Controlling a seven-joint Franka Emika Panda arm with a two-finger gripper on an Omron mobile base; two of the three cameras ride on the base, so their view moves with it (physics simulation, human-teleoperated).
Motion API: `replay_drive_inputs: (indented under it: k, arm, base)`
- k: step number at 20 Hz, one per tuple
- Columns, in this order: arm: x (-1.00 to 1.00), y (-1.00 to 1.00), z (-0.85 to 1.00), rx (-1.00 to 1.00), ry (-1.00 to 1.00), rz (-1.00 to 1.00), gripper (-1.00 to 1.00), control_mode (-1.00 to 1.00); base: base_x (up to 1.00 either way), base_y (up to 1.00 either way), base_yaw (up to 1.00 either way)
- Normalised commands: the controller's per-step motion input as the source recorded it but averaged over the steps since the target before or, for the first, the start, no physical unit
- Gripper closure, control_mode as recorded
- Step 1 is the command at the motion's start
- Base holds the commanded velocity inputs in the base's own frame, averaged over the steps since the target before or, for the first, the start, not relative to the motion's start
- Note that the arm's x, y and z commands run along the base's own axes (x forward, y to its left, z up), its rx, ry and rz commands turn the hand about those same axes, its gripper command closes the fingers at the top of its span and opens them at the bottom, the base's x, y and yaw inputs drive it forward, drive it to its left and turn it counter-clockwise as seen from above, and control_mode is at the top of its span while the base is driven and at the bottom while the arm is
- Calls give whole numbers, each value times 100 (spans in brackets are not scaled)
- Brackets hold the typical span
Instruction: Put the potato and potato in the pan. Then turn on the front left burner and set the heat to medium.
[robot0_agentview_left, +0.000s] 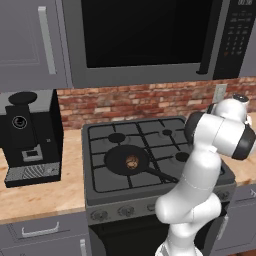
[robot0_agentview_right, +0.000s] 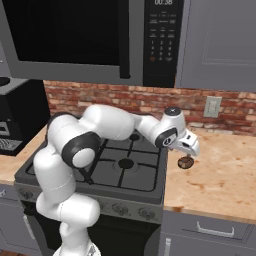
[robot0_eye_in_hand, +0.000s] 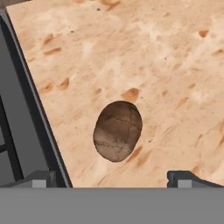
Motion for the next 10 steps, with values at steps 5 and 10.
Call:
replay_drive_inputs:
  k: [5,10]
  arm:
    - [0,-9,-15,0,0,0,-100,-100]
    - [13,0,-24,0,0,0,-100,-100]
  base:
    - [0,0,0]
    - [0,0,0]
